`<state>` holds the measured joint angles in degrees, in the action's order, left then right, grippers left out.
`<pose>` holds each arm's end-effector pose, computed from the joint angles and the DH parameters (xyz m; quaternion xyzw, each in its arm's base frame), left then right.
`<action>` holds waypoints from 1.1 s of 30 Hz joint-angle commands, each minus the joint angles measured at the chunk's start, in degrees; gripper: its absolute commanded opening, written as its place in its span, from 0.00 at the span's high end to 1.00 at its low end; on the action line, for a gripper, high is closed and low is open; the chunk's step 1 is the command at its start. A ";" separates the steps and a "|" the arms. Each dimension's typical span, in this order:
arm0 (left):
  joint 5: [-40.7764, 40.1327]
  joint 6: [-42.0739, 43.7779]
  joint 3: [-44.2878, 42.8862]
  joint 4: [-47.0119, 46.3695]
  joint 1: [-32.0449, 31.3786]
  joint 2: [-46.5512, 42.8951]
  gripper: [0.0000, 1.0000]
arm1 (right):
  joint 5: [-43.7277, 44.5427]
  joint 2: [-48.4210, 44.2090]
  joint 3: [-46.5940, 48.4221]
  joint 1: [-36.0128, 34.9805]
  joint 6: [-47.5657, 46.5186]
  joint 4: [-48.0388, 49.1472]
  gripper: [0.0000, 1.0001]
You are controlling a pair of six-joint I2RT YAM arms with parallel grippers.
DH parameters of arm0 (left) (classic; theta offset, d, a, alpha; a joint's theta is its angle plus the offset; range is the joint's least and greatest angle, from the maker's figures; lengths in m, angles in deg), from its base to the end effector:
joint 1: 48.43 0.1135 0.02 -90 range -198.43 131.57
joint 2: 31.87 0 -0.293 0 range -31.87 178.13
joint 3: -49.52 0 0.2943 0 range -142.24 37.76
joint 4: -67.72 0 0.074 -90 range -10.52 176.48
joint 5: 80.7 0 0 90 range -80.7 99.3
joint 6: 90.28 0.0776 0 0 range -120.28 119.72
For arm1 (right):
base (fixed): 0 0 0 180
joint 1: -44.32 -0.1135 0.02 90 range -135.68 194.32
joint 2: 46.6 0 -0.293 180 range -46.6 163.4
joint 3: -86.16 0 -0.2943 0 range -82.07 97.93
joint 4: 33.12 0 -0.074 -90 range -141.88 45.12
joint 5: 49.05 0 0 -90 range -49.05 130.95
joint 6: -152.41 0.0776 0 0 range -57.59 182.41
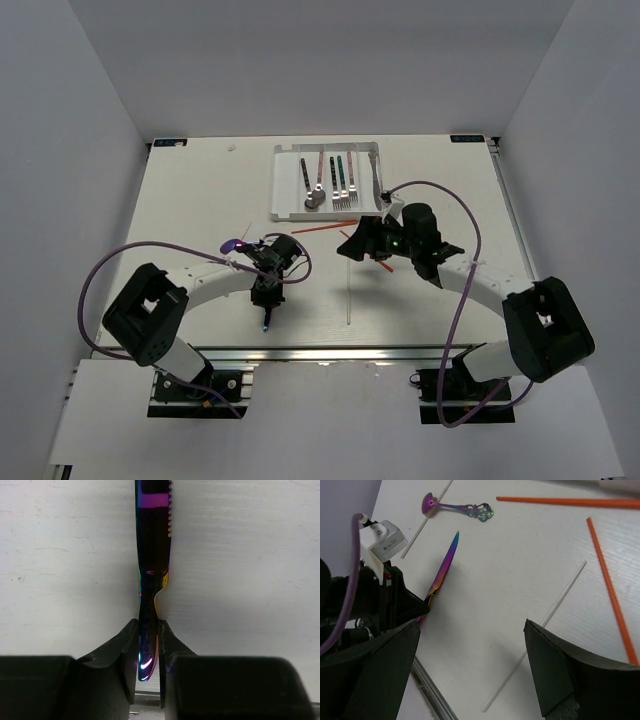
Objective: Sort the eating utensils into containers
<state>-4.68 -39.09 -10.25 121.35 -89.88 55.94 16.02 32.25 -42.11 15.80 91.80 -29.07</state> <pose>0.2299 -0.1780 0.1202 0.0140 0.9899 0.0463 0.1333 0.2990 0.1997 0.2102 -0.1128 0.8154 0.4182 0.3840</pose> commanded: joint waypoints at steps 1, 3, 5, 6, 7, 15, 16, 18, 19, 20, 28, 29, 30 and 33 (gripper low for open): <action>-0.26 0.05 -1.83 -0.29 -0.12 -3.17 1.00 | 1.90 2.44 -1.99 -2.77 6.72 8.26 0.11; 0.52 -0.13 -1.65 -0.99 -0.30 -3.52 1.00 | 3.65 4.81 -2.70 -5.83 9.10 11.76 0.12; 0.88 -0.30 -1.47 -1.26 -0.47 -4.40 1.00 | 4.53 7.79 -2.52 -8.82 11.74 13.71 0.13; 1.14 -0.30 -1.30 -1.61 -0.47 -4.84 1.00 | 5.23 8.59 -2.61 -9.80 12.79 14.59 0.14; 1.15 -0.39 -1.21 -1.61 -0.39 -5.02 1.00 | 5.76 9.56 -2.79 -10.50 14.89 16.77 0.15; 2.02 -0.57 -1.47 -1.70 -0.56 -7.39 1.00 | 8.31 15.10 -1.82 -16.66 21.23 21.88 0.16; 2.55 -0.57 -1.39 -1.79 -0.47 -7.56 1.00 | 8.23 15.45 -2.78 -17.01 22.28 23.37 0.16; 3.16 -0.74 -1.39 -2.14 -0.65 -8.09 1.00 | 7.70 17.12 -3.23 -17.45 25.01 27.77 0.16; 3.78 -0.74 -1.21 -2.40 -0.73 -8.35 1.00 | 6.74 17.82 -2.88 -17.63 25.54 28.82 0.16; 3.96 -0.74 -1.12 -2.49 -0.82 -8.62 1.00 | 6.30 19.40 -2.79 -17.98 26.07 30.05 0.16; 5.54 -0.57 -1.38 -3.46 -1.17 -10.29 1.00 | 2.08 28.46 -0.33 -18.95 32.13 41.57 0.18; 5.80 -0.57 -1.39 -3.46 -1.18 -10.29 1.00 | 1.82 29.60 -0.15 -19.04 32.31 42.62 0.19; 6.15 -0.48 -1.30 -3.98 -1.44 -10.38 1.00 | 1.38 30.13 0.55 -19.04 32.31 43.33 0.19; 6.59 -0.48 -0.95 -4.77 -1.53 -10.12 1.00 | 0.50 31.71 2.04 -19.30 32.40 44.12 0.20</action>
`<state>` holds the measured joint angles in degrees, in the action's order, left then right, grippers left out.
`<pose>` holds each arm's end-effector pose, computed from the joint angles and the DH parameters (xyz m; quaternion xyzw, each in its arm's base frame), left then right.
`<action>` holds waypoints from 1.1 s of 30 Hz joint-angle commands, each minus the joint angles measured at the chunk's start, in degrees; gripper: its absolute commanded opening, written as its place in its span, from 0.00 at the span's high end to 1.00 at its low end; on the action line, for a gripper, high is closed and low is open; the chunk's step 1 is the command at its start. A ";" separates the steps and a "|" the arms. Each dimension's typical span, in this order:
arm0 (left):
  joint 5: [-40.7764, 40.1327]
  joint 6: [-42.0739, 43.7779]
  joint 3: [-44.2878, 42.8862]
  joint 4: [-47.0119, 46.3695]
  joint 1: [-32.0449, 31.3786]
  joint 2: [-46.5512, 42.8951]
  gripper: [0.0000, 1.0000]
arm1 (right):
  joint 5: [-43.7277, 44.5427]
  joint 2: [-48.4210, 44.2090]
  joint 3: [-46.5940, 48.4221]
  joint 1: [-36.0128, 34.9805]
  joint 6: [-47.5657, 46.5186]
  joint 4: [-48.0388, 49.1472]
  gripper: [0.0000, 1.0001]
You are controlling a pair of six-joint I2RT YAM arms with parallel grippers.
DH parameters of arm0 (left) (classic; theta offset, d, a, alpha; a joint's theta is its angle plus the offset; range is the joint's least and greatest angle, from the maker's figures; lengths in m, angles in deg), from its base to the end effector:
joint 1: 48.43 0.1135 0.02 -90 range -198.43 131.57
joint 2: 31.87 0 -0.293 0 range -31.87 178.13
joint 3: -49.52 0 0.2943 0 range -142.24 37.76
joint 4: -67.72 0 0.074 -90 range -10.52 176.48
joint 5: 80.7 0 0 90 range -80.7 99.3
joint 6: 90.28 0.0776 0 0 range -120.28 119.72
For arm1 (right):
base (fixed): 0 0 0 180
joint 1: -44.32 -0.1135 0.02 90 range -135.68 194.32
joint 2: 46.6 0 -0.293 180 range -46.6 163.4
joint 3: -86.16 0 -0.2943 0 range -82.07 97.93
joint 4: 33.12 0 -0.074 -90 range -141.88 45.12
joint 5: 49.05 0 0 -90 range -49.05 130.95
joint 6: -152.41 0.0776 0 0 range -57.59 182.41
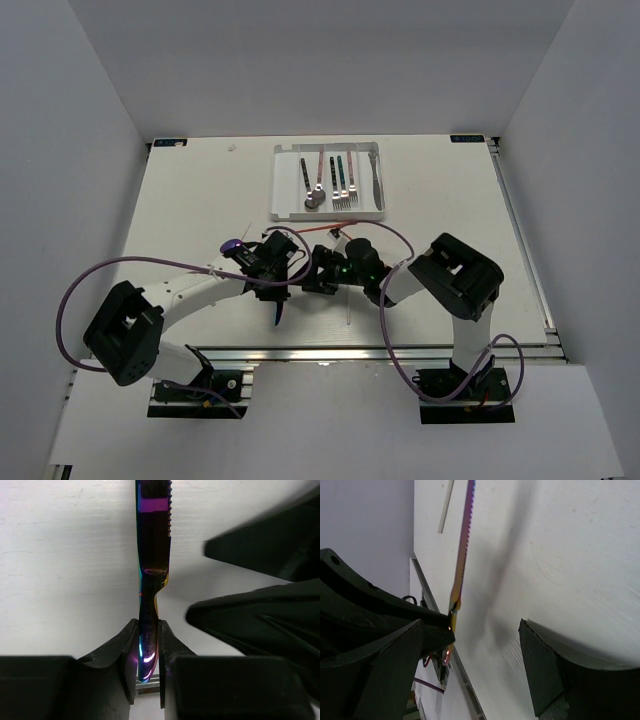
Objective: Sort the eating utensils into containers
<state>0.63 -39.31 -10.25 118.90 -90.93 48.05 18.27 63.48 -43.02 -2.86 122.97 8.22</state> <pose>0.2241 -0.1895 0.1578 0.0175 0.9839 -0.0491 0.1712 0.2564 0.3207 0.0909 -0.0225 0.8009 0.5597 0.2117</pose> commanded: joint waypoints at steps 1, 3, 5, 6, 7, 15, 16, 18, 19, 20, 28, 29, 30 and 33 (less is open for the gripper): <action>1.46 -0.17 -0.86 -2.50 -0.56 -2.22 1.00 | -1.76 1.01 3.23 -0.63 1.32 7.01 0.19; 1.90 -0.17 -0.60 -3.12 -0.65 -2.05 1.00 | -1.84 1.54 3.84 -0.81 1.50 7.45 0.19; 2.16 -0.17 -0.51 -3.73 -0.65 -1.96 1.00 | -2.11 2.41 4.37 -0.81 1.93 7.90 0.20; 2.51 -0.17 -0.51 -3.91 -0.65 -2.05 1.00 | -2.20 2.77 4.72 -0.81 2.11 7.81 0.20; 2.60 -0.26 -0.51 -4.09 -0.74 -2.14 1.00 | -2.11 3.47 5.24 -0.81 2.20 7.81 0.21; 4.45 -0.61 -0.60 -5.67 -1.27 -3.02 1.00 | -3.25 7.42 9.73 -0.81 3.87 7.19 0.34; 4.45 -0.61 -0.51 -5.67 -1.27 -3.02 1.00 | -3.60 7.69 9.91 -0.81 3.96 7.63 0.58; 3.75 -0.53 -0.77 -5.15 -1.27 -2.84 1.00 | -3.69 7.43 9.82 -0.81 4.22 9.03 0.90; 3.14 -0.53 -1.21 -4.62 -1.27 -2.67 0.81 | -3.43 6.64 9.65 -0.72 4.31 8.86 1.00; 1.39 -0.70 -1.65 -3.57 -1.27 -2.75 0.58 | -2.99 6.11 9.30 -0.64 4.05 8.51 1.00; -14.52 -1.23 -14.98 10.93 -1.27 -10.48 0.02 | 2.80 -4.52 17.26 7.08 -14.43 -22.84 1.00; -16.10 -0.18 -15.97 13.47 -1.18 -12.23 0.02 | 4.38 -5.22 20.16 7.88 -17.89 -27.91 1.00; -18.99 0.44 -16.67 14.36 -1.18 -13.11 0.02 | 8.31 -5.58 26.54 8.76 -21.23 -32.84 1.00; -22.44 3.43 -16.15 14.99 -1.18 -16.54 0.02 | 14.56 -4.79 34.84 13.15 -30.21 -45.96 1.00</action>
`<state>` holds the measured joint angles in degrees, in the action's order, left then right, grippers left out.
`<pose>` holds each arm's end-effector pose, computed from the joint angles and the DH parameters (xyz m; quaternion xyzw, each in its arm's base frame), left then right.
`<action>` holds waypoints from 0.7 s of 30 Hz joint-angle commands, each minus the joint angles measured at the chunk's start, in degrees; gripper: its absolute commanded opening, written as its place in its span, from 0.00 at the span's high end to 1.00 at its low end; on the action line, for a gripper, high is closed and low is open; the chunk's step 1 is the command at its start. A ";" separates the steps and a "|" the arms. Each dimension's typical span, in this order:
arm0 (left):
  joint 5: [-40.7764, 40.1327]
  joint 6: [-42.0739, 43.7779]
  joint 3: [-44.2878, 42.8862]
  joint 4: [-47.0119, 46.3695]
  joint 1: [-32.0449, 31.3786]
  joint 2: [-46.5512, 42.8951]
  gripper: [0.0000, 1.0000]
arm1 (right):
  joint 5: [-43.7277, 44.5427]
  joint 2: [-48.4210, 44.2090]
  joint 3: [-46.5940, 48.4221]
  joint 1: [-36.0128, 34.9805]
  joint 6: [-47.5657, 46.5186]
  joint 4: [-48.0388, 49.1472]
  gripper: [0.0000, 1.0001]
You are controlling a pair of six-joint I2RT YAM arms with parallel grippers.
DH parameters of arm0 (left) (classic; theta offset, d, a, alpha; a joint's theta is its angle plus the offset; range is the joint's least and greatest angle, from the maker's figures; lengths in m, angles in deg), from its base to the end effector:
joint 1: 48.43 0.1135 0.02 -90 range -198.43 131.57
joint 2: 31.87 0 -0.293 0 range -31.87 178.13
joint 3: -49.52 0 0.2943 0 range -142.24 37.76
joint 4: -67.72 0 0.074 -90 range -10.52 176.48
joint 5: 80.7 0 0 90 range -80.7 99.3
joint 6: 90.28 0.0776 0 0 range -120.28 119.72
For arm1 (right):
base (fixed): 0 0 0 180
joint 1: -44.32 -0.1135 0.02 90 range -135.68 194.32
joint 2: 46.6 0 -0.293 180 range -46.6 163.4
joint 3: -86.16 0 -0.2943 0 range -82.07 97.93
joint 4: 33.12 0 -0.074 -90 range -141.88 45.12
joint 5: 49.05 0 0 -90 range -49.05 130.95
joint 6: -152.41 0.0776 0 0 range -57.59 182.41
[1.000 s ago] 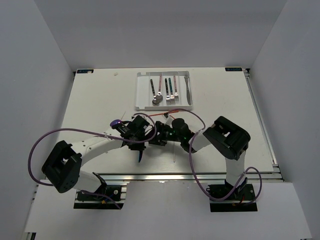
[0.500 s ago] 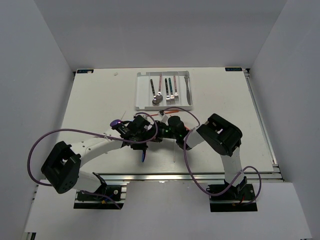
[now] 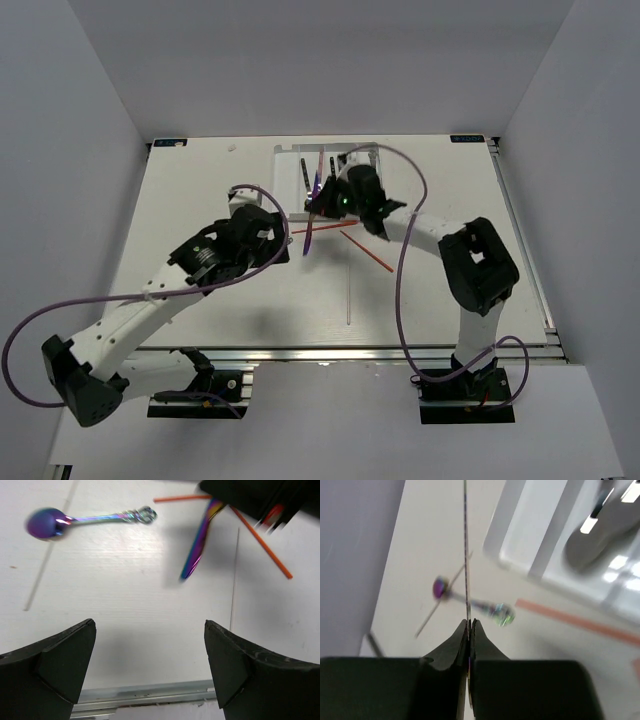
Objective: Sort the eating utensils into containers
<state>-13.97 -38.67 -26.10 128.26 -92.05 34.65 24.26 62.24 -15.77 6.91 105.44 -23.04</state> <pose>0.2270 -0.1740 0.3152 -0.0243 0.9266 -0.0685 0.3690 0.3886 0.3253 0.1878 -0.0425 0.8169 0.4545 0.3525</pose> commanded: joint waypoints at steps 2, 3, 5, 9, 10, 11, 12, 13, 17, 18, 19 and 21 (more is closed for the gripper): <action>-10.56 3.93 1.79 4.41 -0.15 -4.73 0.02 | 11.49 0.04 18.30 6.46 -19.07 -24.15 1.00; -11.35 4.11 2.76 3.70 -0.07 -6.39 0.02 | 14.03 1.71 22.25 7.43 -21.29 -26.92 1.00; -13.99 4.12 5.74 1.51 -0.07 -7.80 0.02 | 16.51 6.99 33.51 9.54 -26.82 -32.89 1.00; -12.34 4.99 11.29 -4.55 0.02 -9.57 0.02 | 22.38 16.20 47.40 12.96 -33.26 -37.92 1.00; -11.63 4.99 11.91 -5.78 0.02 -9.13 0.02 | 22.66 17.71 50.30 13.58 -33.79 -39.32 1.00; -11.10 5.17 12.52 -6.32 0.02 -8.69 0.02 | 22.14 19.29 55.37 14.02 -34.41 -40.38 1.00; -11.01 5.17 12.96 -6.58 0.02 -8.17 0.02 | 22.49 21.66 57.25 14.73 -35.54 -41.70 1.00; -10.92 5.43 12.97 -6.67 0.02 -6.77 0.02 | 22.92 22.29 58.49 14.91 -35.99 -42.06 1.00; -10.14 6.05 13.67 -8.08 0.02 -4.91 0.02 | 24.60 22.74 57.37 15.78 -37.75 -39.43 1.00; -9.96 6.13 13.93 -8.43 0.02 -4.82 0.02 | 25.38 23.00 57.01 16.40 -37.93 -39.34 1.00; -9.78 6.40 14.28 -8.95 -0.07 -4.65 0.02 | 25.13 23.26 56.92 16.75 -37.67 -39.51 1.00; -8.99 6.57 14.37 -9.22 0.02 -4.38 0.02 | 23.20 24.05 56.40 17.89 -37.05 -39.69 1.00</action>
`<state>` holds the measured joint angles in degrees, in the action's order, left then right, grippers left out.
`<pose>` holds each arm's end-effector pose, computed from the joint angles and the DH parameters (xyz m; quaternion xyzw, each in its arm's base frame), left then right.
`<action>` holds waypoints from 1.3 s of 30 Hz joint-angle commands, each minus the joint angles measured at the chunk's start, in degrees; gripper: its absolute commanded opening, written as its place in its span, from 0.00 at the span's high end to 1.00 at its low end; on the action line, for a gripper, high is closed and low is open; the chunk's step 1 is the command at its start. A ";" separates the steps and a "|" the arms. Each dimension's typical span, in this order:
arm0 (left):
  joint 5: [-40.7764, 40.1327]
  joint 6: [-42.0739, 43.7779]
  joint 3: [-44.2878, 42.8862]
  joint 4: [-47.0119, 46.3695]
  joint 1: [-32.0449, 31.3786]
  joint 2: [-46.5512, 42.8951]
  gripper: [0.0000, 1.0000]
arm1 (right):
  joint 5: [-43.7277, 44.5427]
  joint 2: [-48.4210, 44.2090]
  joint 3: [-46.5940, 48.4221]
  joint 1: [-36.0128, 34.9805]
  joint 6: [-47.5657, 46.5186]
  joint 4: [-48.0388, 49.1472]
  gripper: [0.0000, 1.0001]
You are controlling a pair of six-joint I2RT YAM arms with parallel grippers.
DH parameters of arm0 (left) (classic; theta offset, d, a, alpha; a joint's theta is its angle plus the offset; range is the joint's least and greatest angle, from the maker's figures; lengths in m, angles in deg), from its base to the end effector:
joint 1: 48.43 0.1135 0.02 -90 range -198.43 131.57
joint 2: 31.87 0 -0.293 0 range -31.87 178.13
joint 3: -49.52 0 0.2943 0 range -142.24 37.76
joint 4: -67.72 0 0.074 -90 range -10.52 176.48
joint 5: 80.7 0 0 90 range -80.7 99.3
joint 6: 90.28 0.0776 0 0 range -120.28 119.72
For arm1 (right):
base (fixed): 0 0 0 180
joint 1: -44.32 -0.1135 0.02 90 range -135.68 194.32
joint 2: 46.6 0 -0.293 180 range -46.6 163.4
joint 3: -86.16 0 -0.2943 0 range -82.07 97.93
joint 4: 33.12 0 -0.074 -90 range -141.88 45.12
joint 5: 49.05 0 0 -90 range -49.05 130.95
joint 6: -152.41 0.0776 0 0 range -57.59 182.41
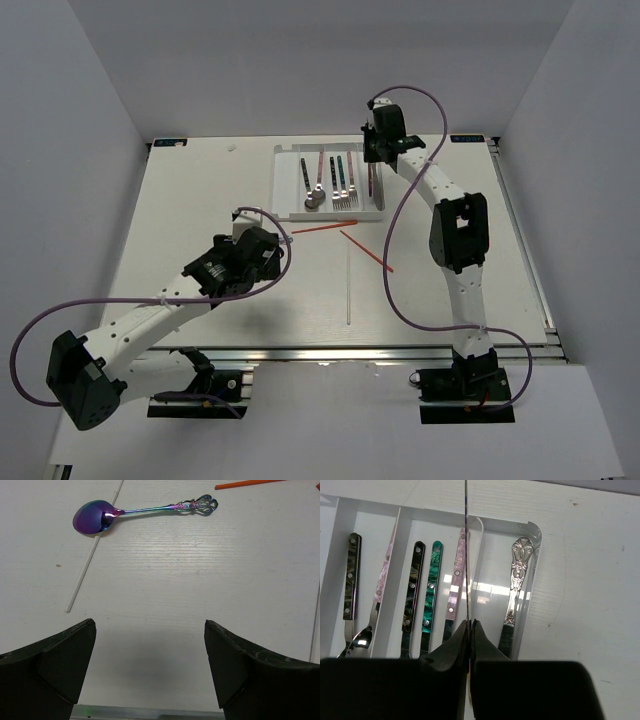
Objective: Sort the eating utensils into containers
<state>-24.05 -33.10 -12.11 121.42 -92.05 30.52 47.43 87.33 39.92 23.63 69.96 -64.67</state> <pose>0.2171 -0.1479 0.2563 -0.0013 0.9164 0.0338 0.3987 0.6075 0.2201 0.2442 -0.0724 0.8695 0.0707 0.4835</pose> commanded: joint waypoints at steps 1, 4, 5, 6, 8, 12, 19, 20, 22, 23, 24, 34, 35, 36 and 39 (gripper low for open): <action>1.35 1.26 0.56 -2.90 -0.07 -0.25 0.02 | -0.32 -0.86 0.44 1.35 -1.49 1.86 1.00; 2.14 1.70 0.74 -3.70 0.02 0.27 0.02 | -0.68 -0.77 -1.84 1.53 -1.49 2.74 1.00; 2.23 1.79 0.65 -3.53 0.02 0.88 0.02 | -1.20 -0.60 -2.20 1.44 -1.31 2.74 1.00; 2.40 1.79 0.56 -3.52 0.02 1.24 0.02 | -1.29 -0.34 -2.20 1.53 -1.05 2.57 0.98; 2.41 1.79 0.39 -3.26 0.02 1.77 0.02 | -2.43 0.02 -1.85 1.70 -0.70 2.22 0.97; 3.19 1.88 0.47 -3.44 0.02 1.42 0.02 | -2.09 1.07 -0.79 1.70 -0.17 1.60 0.70; 3.11 0.48 0.21 -4.40 0.11 2.38 0.02 | -1.12 0.37 4.38 1.79 0.62 -1.21 0.28; 3.11 0.04 0.03 -4.49 0.11 2.82 0.02 | -1.12 -0.07 6.48 1.70 0.62 -2.00 0.28; 2.32 -1.36 -0.93 -4.32 0.11 3.52 0.02 | -1.82 -1.73 6.42 1.70 0.71 -3.14 0.27; 0.66 -1.89 -1.37 -4.05 0.02 3.61 0.02 | -2.95 -4.96 3.19 1.36 0.62 -2.89 0.26; -1.01 -2.68 -1.98 -2.83 0.11 3.70 0.02 | -3.23 -7.08 0.55 1.00 0.01 -2.28 0.26; 0.36 -3.83 -9.90 -0.09 13.25 6.86 0.02 | -10.18 -38.01 -46.73 -6.37 -2.02 8.09 0.26; 2.21 -3.83 -9.81 -0.88 14.77 7.04 0.02 | -7.65 -39.43 -49.11 -8.38 -0.88 8.89 0.26; 3.27 -5.31 -10.16 -1.15 15.83 8.17 0.02 | -6.67 -40.75 -51.22 -9.19 0.09 9.33 0.26; 1.88 -11.36 -14.02 1.48 16.72 13.69 0.02 | -5.51 -46.98 -59.65 -10.25 4.22 11.00 0.25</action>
<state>-24.22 -38.98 -21.70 121.59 -75.57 40.00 39.69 44.91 -15.03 13.27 70.09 -58.27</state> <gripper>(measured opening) 0.979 0.744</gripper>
